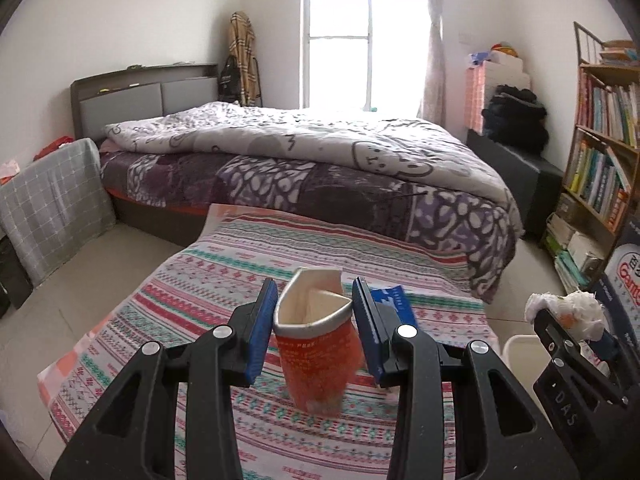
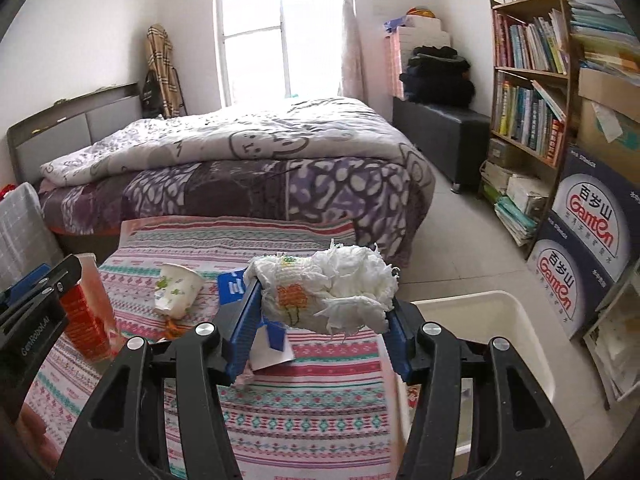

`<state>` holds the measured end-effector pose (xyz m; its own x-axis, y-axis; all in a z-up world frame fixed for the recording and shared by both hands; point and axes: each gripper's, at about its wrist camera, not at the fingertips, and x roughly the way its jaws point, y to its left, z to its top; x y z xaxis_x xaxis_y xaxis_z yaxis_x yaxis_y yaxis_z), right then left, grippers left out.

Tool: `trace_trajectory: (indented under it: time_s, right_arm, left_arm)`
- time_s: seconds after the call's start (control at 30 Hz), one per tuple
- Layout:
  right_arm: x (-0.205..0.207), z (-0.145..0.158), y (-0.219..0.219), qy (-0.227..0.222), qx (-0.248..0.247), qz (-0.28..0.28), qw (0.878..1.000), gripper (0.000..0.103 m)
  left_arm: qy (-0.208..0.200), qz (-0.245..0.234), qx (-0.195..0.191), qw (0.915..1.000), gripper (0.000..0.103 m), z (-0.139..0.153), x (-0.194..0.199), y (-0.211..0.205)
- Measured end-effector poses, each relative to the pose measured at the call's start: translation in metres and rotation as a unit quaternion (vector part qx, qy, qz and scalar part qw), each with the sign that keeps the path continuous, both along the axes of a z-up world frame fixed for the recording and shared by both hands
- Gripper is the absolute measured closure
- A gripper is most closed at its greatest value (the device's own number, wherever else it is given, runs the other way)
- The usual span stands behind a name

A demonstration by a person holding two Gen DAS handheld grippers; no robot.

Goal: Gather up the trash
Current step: 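Carry the tissue and red cup over the white bin and open both tools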

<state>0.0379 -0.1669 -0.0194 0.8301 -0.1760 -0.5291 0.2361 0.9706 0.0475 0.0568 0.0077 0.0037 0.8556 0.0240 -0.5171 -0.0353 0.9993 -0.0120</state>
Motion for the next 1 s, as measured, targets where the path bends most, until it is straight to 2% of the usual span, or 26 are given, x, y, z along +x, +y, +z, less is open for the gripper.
trace_trajectory:
  time_s: [0.57,1.0]
  right_arm:
    - [-0.024,0.002,-0.077,0.012,0.003,-0.075,0.997,0.050]
    - [-0.044,-0.002,-0.137,0.027,0.013,-0.135,0.990,0.047]
  left_arm:
    - [-0.001,-0.066,0.007,0.9978,0.064,-0.005,-0.009,-0.069]
    - [0.006,-0.127,0.016,0.9918,0.064,-0.015,-0.019,-0.131]
